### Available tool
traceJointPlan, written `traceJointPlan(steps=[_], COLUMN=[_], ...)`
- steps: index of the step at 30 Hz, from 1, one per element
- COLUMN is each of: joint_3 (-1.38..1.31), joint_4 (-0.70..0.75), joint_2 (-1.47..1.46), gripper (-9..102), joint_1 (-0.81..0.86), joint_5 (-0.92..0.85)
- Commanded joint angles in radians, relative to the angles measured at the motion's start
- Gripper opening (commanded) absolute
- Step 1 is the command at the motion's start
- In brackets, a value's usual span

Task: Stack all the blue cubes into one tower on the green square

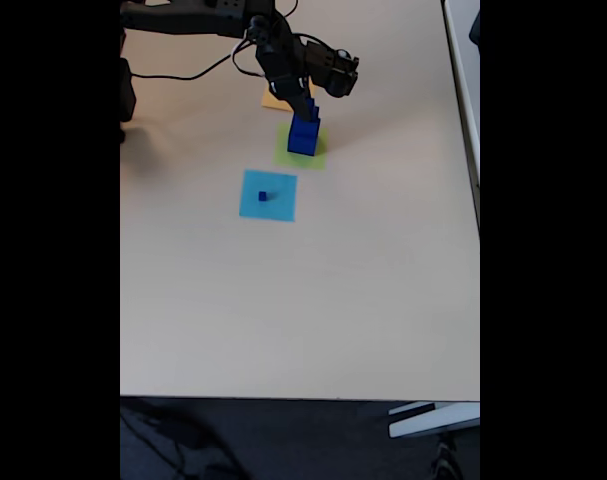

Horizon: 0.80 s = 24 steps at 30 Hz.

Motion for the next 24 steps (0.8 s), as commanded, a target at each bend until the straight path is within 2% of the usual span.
traceJointPlan(steps=[1, 24], joint_3=[-0.008, -0.008], joint_4=[-0.015, -0.026], joint_2=[0.109, 0.133], gripper=[4, 12], joint_1=[-0.008, -0.011], joint_5=[0.006, -0.02])
